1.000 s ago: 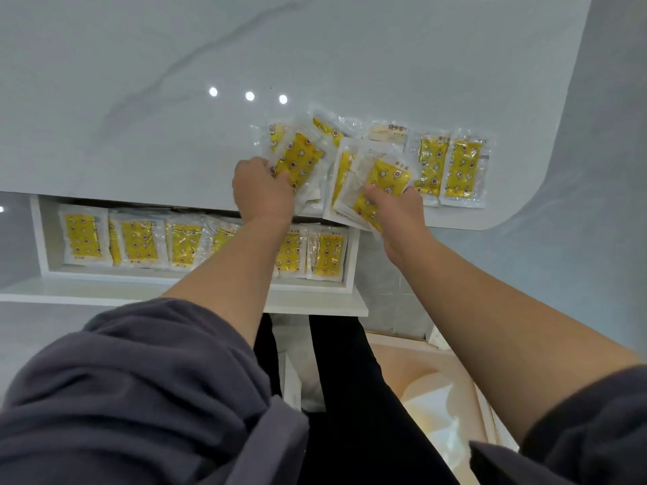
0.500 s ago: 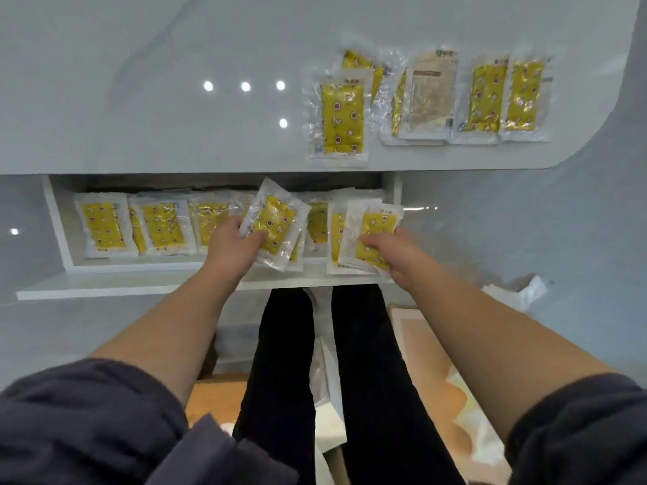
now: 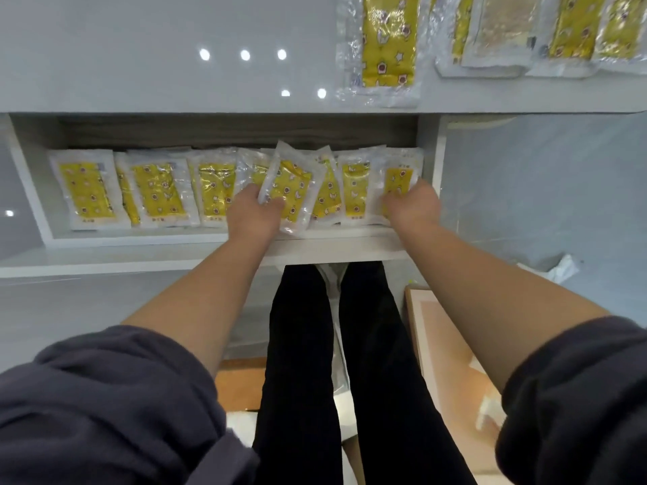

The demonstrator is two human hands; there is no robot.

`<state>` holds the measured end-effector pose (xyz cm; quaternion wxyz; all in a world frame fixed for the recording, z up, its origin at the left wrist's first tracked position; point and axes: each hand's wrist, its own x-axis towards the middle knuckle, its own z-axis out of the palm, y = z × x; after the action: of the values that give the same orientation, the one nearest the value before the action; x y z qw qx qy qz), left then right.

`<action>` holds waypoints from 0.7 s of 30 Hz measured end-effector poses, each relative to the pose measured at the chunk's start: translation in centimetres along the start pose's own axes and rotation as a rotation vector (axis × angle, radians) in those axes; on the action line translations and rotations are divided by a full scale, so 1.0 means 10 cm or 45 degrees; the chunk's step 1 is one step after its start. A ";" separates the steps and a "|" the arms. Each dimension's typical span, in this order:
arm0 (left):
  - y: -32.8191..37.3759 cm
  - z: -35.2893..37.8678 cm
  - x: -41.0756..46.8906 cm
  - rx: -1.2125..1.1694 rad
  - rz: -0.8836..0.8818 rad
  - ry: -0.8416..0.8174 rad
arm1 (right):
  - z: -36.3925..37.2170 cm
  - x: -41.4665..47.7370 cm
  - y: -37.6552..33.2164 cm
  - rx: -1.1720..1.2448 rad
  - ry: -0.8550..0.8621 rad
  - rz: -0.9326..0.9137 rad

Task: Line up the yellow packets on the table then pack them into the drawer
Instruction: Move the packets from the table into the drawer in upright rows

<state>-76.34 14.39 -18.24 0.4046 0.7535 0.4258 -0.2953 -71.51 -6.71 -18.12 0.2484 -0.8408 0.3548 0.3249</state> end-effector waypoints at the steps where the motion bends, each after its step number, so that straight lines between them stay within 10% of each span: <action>1: -0.02 -0.09 0.01 0.018 0.003 0.027 | -0.06 -0.03 -0.01 -0.013 0.055 -0.030; 5: -0.22 -0.47 0.13 0.083 -0.018 0.168 | -0.17 -0.07 -0.08 0.137 0.060 -0.090; 14: -0.62 -1.05 0.51 0.504 -0.156 0.204 | 0.68 -0.31 -0.63 0.104 -0.683 -0.314; 18: -0.59 -1.11 0.55 0.947 -0.194 0.232 | 0.88 -0.31 -0.71 -0.557 -0.471 -0.445; 21: -0.37 -0.99 0.49 1.172 0.232 0.422 | 0.69 -0.29 -0.71 -0.892 -0.078 -0.792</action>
<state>-76.30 26.08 -18.50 -0.0190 0.9248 0.2424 -0.2925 -70.25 3.43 -19.30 0.0456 -0.9303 -0.0527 0.3600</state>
